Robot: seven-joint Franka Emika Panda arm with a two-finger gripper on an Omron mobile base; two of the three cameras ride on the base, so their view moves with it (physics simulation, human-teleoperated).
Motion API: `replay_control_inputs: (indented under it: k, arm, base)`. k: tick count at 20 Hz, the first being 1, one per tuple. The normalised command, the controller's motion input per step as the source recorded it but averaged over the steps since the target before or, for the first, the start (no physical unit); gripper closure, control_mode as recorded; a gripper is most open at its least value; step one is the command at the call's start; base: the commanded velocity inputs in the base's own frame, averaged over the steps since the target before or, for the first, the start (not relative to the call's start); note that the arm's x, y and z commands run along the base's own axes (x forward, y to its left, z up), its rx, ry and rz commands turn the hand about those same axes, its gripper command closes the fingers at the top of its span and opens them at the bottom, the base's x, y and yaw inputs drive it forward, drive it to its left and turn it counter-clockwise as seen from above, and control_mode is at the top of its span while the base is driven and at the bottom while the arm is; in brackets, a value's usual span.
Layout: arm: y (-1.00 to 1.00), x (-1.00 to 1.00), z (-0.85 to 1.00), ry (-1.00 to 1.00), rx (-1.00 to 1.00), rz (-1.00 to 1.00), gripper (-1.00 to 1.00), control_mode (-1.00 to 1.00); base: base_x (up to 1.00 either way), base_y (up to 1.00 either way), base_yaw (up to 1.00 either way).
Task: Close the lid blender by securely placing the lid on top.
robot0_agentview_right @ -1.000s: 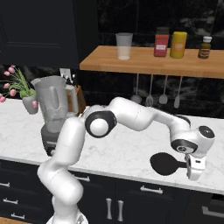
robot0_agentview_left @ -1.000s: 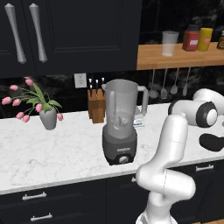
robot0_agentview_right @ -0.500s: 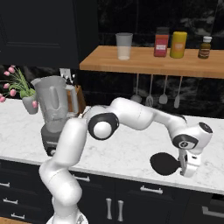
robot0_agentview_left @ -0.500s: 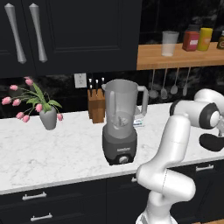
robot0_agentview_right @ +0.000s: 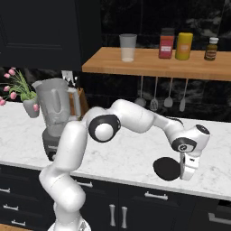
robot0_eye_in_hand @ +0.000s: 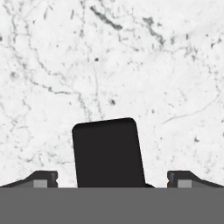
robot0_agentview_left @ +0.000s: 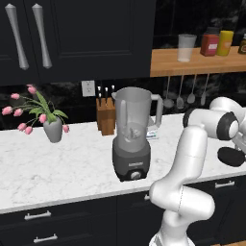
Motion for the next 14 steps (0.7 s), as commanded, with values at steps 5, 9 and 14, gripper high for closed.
replay_control_inputs:
  k: [5,9,14]
  arm:
    - [0.00,0.00,-0.28,0.00,0.00,-0.09,1.00,-1.00]
    - [0.00,0.00,-0.24,0.00,0.02,-0.03,1.00,-1.00]
    - [0.14,-0.01,0.00,0.00,0.05,-0.04,1.00,-1.00]
  base:
    - [0.00,0.00,0.00]
    - [0.00,0.00,0.00]
    - [0.00,0.00,0.00]
